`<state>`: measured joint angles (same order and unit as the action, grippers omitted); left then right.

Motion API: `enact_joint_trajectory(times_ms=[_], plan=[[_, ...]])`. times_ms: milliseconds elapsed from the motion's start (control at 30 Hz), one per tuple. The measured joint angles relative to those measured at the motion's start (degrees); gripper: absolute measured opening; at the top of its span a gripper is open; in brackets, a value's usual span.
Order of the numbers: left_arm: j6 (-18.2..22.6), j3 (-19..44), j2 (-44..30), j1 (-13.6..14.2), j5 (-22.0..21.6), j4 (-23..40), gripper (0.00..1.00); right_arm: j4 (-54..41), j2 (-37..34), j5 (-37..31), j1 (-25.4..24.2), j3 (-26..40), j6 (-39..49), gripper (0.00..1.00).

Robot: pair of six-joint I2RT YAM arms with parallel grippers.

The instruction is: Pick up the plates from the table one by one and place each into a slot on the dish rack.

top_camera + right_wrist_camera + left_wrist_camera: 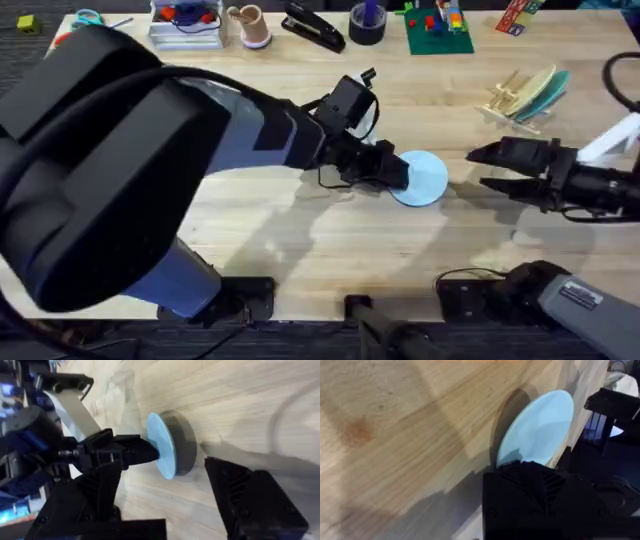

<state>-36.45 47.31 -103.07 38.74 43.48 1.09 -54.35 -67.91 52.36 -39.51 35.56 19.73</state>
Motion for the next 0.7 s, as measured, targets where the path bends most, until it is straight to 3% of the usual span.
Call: enact_joint_trajectory(times_ms=[700], plan=[[-0.01,0.00,0.00,0.00,0.26,0.15,0.041,11.72,-12.18,0.00,13.46,-0.17,-3.59,0.994]])
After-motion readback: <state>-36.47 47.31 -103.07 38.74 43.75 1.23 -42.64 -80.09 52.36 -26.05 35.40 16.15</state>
